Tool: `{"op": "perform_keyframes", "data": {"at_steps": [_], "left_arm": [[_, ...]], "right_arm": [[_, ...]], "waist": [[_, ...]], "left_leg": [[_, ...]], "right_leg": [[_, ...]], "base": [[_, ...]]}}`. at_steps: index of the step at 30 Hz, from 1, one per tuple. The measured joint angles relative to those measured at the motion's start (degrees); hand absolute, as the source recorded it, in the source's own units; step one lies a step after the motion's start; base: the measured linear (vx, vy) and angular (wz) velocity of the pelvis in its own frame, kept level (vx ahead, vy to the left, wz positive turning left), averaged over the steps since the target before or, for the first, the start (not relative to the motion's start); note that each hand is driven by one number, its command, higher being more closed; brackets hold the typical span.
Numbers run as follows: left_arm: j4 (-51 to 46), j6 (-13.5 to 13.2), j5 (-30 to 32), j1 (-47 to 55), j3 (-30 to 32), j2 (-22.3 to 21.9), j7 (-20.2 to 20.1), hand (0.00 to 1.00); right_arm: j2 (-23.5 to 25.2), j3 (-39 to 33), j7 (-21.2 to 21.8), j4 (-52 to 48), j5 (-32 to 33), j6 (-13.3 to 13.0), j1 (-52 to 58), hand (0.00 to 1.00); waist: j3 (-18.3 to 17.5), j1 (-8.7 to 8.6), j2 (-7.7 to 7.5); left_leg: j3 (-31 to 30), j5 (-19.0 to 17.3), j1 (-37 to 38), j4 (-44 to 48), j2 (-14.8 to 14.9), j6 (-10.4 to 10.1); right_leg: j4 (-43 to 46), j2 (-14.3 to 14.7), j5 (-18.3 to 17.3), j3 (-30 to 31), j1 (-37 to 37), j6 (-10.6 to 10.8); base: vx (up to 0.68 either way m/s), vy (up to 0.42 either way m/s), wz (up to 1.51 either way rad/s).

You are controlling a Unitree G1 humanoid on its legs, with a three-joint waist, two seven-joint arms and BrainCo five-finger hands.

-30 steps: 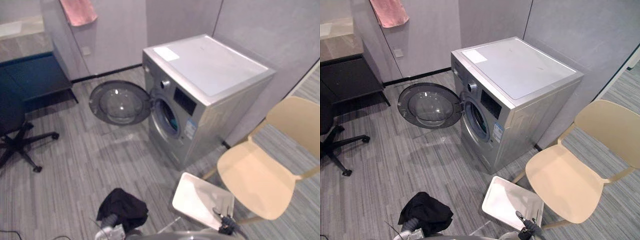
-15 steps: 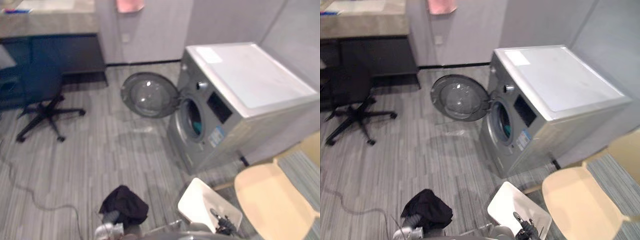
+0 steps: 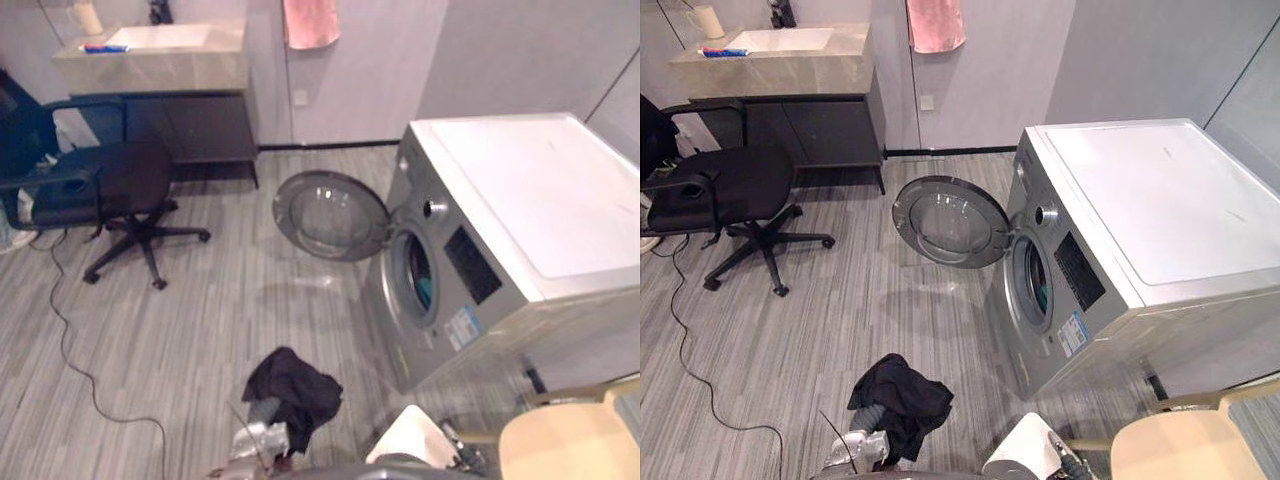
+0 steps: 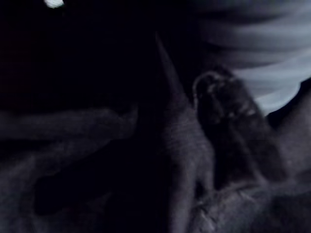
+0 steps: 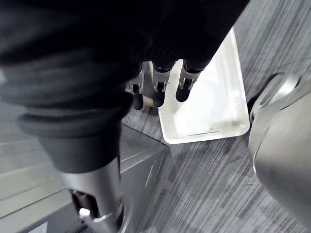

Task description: Pick up the laundry basket with both hands and put the clothes into the washing machine.

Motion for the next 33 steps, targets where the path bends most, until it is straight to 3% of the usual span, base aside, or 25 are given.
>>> {"op": "perform_keyframes", "data": {"at_steps": [1, 2, 4, 5, 6, 7, 8, 9, 10, 11, 12, 13, 16, 17, 18, 20, 22, 24, 26, 27, 28, 29, 30, 31, 33], "left_arm": [[-0.01, -0.01, -0.03, 0.30, 0.02, 0.22, 0.04, 1.00], [-0.32, -0.02, -0.03, 0.18, -0.32, 0.32, 0.04, 1.00], [-0.73, -0.28, -0.05, -0.03, -1.11, 0.51, 0.05, 1.00], [-0.64, -0.52, -0.08, -0.08, -1.99, 0.85, 0.10, 1.00], [-0.55, -0.56, -0.08, -0.09, -2.36, 1.00, 0.16, 1.00], [-0.43, -0.60, -0.10, 0.07, -2.68, 1.20, 0.20, 1.00], [-0.26, -0.67, -0.12, 0.13, -2.68, 1.29, 0.32, 1.00], [0.76, -0.85, -0.15, 0.19, -2.97, 1.32, 0.70, 1.00], [1.25, -0.98, -0.28, 0.24, -3.33, 1.96, 1.30, 1.00], [1.29, -1.09, -0.32, 0.15, -4.14, 2.61, 1.52, 1.00], [1.64, -1.27, -0.41, -0.06, -4.53, 4.43, 1.60, 1.00], [2.43, -1.32, -0.53, -0.30, -4.79, 5.35, 1.60, 1.00], [2.92, -1.43, -0.81, -1.21, -6.38, 6.81, 1.64, 1.00], [3.08, -1.38, -0.80, -0.90, -7.41, 6.86, 1.59, 1.00], [3.13, -1.31, -0.81, -0.83, -7.71, 6.71, 1.62, 1.00], [2.54, -1.26, -0.81, -0.24, -9.10, 6.50, 1.73, 1.00], [2.31, -1.31, -0.83, -0.34, -9.41, 6.77, 1.80, 1.00], [1.62, -1.47, -1.25, -0.39, -9.29, 6.88, 2.36, 1.00], [1.67, -1.46, -1.32, -1.08, -9.23, 6.51, 2.35, 1.00], [1.71, -1.45, -1.31, -1.39, -9.21, 6.31, 2.30, 1.00], [2.03, -1.46, -1.28, -2.26, -9.22, 5.89, 2.09, 1.00], [2.06, -1.47, -1.24, -2.69, -9.27, 5.82, 1.88, 1.00], [2.99, -1.37, -1.19, -4.02, -9.51, 4.49, 1.47, 1.00], [3.15, -1.31, -1.08, -4.45, -9.77, 2.83, 1.24, 1.00], [3.07, -1.15, -0.56, -4.12, -9.66, 1.96, 1.17, 1.00]], "right_arm": [[-0.05, 1.84, -0.04, -0.92, 0.29, -0.22, -0.18, 0.00], [-0.13, 2.48, -0.02, -1.24, 0.34, -0.43, -0.57, 0.00], [-0.01, 3.46, -0.20, -1.29, 0.97, -0.45, -1.60, 0.00], [0.28, 3.34, -0.23, -1.12, 1.54, -0.62, -2.01, 0.00], [0.27, 3.16, -0.24, -0.93, 1.90, -0.78, -2.20, 0.00], [0.17, 3.12, -0.33, -0.78, 2.03, -0.83, -2.31, 0.00], [0.11, 3.13, -0.44, -0.61, 2.01, -0.90, -2.30, 0.00], [-0.65, 3.08, -0.80, 0.30, 1.94, -1.42, -2.33, 0.00], [-1.69, 3.18, -1.11, 3.10, 1.91, -1.49, -3.11, 0.00], [-1.50, 3.19, -1.13, 5.05, 1.91, -1.34, -3.08, 0.00], [-0.76, 3.20, -1.08, 6.57, 1.90, -1.01, -2.88, 0.00], [-0.37, 2.63, -1.06, 6.95, 1.92, -0.89, -2.66, 0.00], [-0.56, 0.14, -1.04, 7.43, 1.94, -0.44, -2.23, 0.00], [-1.08, -0.35, -0.98, 7.00, 1.94, -0.37, -2.54, 0.00], [-1.12, -0.59, -0.97, 6.45, 1.93, -0.36, -2.52, 0.00], [-1.56, -0.53, -0.84, 4.40, 2.02, -0.36, -2.54, 0.00], [-1.75, -0.42, -0.83, 3.32, 2.08, -0.43, -2.50, 0.00], [-1.59, 0.55, -0.88, 2.24, 2.18, -0.67, -2.14, 0.00], [-0.94, 2.26, -0.81, 1.13, 2.18, -0.76, -2.06, 0.00], [-0.87, 2.52, -0.69, 1.16, 2.20, -0.77, -2.12, 0.00], [-0.86, 2.69, -0.55, 1.51, 2.33, -0.84, -2.05, 0.00], [-0.87, 2.66, -0.57, 1.98, 2.54, -0.90, -2.07, 0.00], [-1.06, 1.93, -0.78, 2.70, 2.59, -1.01, -2.06, 0.00], [-1.11, 0.91, -1.02, 2.91, 2.70, -1.39, -1.45, 0.00], [-0.19, 0.21, -1.03, 2.93, 4.27, -1.54, -0.94, 0.00]], "waist": [[0.19, 0.63, -0.57], [0.14, 1.16, -0.30], [0.10, 1.26, -0.65], [0.15, 1.22, -0.83], [0.10, 1.20, -0.81], [0.05, 1.26, -0.76], [0.01, 1.30, -0.70], [-0.50, 1.28, 0.22], [-1.18, 1.40, -0.09], [-1.53, 1.26, -1.06], [-2.63, 0.96, -3.01], [-3.09, 0.85, -3.68], [-3.88, 1.13, -4.08], [-3.93, 1.12, -4.11], [-3.73, 1.07, -3.83], [-2.37, 0.90, -1.48], [-1.96, 0.58, -0.66], [-1.26, 0.53, 0.04], [-1.31, -0.41, -1.06], [-1.27, -0.69, -1.23], [-1.29, -1.49, -1.58], [-1.54, -1.91, -2.25], [-1.13, -2.33, -2.26], [-1.12, -2.14, -0.95], [-0.88, -2.09, -0.85]], "left_leg": [[0.83, 3.27, -2.25, 5.74, 0.34, 0.04], [3.29, -0.28, -3.66, 7.98, 0.98, 4.29], [7.37, -7.21, -6.17, 3.87, 0.95, 10.06], [8.82, -8.64, -6.32, -6.01, 0.89, 11.08], [8.75, -8.61, -5.77, -12.62, 0.79, 11.08], [5.47, -8.15, -4.09, -26.00, -0.04, 11.13], [2.33, -8.07, -3.57, -31.15, -0.53, 11.02], [-2.95, -7.29, -3.08, -36.98, -0.88, 9.68], [-2.82, -3.12, -3.11, -35.14, -2.69, 5.16], [-1.40, -2.83, -3.49, -33.74, -4.21, 5.15], [-0.08, -3.03, -4.12, -32.75, -5.32, 5.50], [0.68, -3.36, -4.20, -32.92, -5.89, 6.05], [4.43, -3.60, -2.58, -35.90, -8.25, 9.13], [7.26, -3.46, -0.68, -37.05, -9.19, 11.07], [8.60, -3.35, 0.40, -37.09, -9.39, 11.65], [13.89, -4.46, 5.64, -38.61, -9.22, 13.51], [16.24, -4.95, 8.34, -39.94, -8.56, 14.31], [20.80, -4.66, 14.02, -44.97, -7.81, 14.91], [24.78, -5.63, 17.41, -48.30, -7.58, 15.64], [25.65, -5.87, 17.39, -48.87, -7.50, 15.24], [26.92, -5.88, 17.66, -50.15, -7.67, 15.21], [27.04, -5.84, 17.72, -51.06, -8.47, 15.19], [26.74, -5.20, 19.01, -53.49, -9.02, 14.20], [26.68, -4.18, 20.33, -55.34, -8.14, 12.75], [27.06, -4.46, 21.24, -52.31, -6.16, 10.64]], "right_leg": [[-1.59, -0.29, 0.13, 1.79, 2.47, -0.89], [-2.48, -0.88, 0.07, 3.53, 3.87, -0.98], [-3.66, -3.10, 0.07, 5.87, 4.72, -0.98], [-4.02, -4.68, 0.09, 7.67, 4.66, -0.93], [-4.17, -5.25, 0.08, 8.46, 4.61, -0.86], [-4.34, -6.44, -0.53, 10.17, 4.48, 0.17], [-4.36, -6.89, -1.19, 11.07, 4.26, 1.25], [-4.20, -7.13, -2.65, 12.95, 3.52, 3.52], [-3.76, -8.31, -4.24, 15.30, 3.54, 4.24], [-3.90, -10.10, -4.71, 17.05, 3.44, 3.89], [-3.68, -11.89, -3.80, 19.12, 2.98, 3.72], [-3.01, -12.64, -2.71, 19.69, 2.09, 4.21], [3.20, -14.48, 2.89, 22.42, -2.95, 6.78], [9.11, -15.32, 5.14, 24.40, -6.40, 7.61], [11.73, -15.51, 6.39, 24.80, -7.59, 8.12], [22.38, -15.71, 13.34, 22.59, -12.93, 10.09], [26.46, -15.85, 11.75, 17.98, -15.45, 9.25], [29.85, -15.54, 5.20, 7.01, -19.05, 6.27], [26.10, -11.24, 1.05, -0.66, -21.18, 5.96], [23.39, -9.90, 0.95, -1.51, -21.50, 6.14], [14.88, -8.15, 1.43, -3.06, -21.29, 6.42], [9.45, -8.27, 1.96, -3.96, -20.80, 6.25], [5.08, -8.30, 5.98, -5.86, -18.92, 1.67], [3.34, -6.98, 6.35, -6.15, -18.10, 1.30], [3.57, -5.55, 5.29, -6.44, -16.04, -1.01]], "base": [[0.16, 0.093, -0.60], [0.16, 0.117, -0.63], [0.18, 0.172, -0.65], [0.20, 0.209, -0.67], [0.22, 0.254, -0.73], [0.17, 0.243, -0.59], [0.23, 0.450, -0.77], [0.19, 0.430, -0.79], [0.25, 0.509, -0.85], [0.25, 0.382, -0.69], [0.25, 0.347, -0.43], [0.30, 0.383, -0.29], [0.22, 0.289, -0.36], [0.25, 0.295, -0.62], [0.19, 0.215, -0.67], [0.16, 0.235, -0.97], [0.07, 0.172, -0.92], [0.06, 0.098, -1.16], [0.02, -0.037, -1.04], [0.00, -0.089, -0.70], [0.02, -0.082, -0.35], [0.15, -0.118, -0.20], [0.28, -0.098, -0.01], [0.37, -0.124, -0.01], [0.29, -0.124, -0.01]]}}
